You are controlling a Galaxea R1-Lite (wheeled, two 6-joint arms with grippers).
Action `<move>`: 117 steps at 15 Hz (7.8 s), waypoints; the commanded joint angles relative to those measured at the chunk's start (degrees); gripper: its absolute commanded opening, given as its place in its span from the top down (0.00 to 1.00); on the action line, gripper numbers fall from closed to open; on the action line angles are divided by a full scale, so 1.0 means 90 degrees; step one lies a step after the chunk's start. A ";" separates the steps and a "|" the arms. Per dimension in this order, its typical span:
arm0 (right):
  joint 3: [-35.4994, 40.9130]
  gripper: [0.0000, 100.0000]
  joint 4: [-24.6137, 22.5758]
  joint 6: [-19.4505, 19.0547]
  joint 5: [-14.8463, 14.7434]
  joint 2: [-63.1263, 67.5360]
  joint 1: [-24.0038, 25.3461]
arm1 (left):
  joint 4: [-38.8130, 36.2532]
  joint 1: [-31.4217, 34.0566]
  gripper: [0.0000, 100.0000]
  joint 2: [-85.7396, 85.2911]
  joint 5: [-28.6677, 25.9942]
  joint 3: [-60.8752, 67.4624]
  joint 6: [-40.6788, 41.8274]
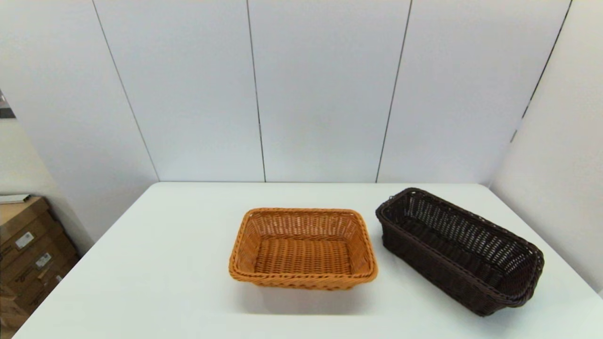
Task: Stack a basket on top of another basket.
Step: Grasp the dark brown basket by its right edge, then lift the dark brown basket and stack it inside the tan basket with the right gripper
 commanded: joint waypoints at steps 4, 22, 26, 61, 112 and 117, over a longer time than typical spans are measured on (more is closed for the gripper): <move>0.0000 0.00 0.0001 -0.0057 0.0029 0.0008 0.0000 | -0.0002 0.0003 0.00 0.0002 0.0005 0.0000 -0.0004; -0.5225 0.00 0.2100 0.0929 -0.0039 0.4627 -0.0342 | -0.0002 0.0003 0.00 0.0002 0.0005 0.0000 -0.0004; -0.6113 0.00 0.2110 0.1564 -0.1865 0.6678 -0.0381 | -0.0002 0.0003 0.00 0.0002 0.0005 0.0000 -0.0004; -0.5625 1.00 0.1876 0.4260 0.0566 1.2293 -0.1445 | -0.0002 0.0003 0.00 0.0002 0.0005 0.0000 -0.0004; -1.2197 1.00 0.5899 0.3693 0.1855 1.3231 0.2773 | 0.0008 -0.0006 0.00 0.0002 0.0005 0.0000 -0.0004; -1.2178 1.00 0.5782 0.3654 0.1885 1.3641 0.2744 | 0.0008 0.0003 0.00 0.0002 0.0005 0.0000 -0.0004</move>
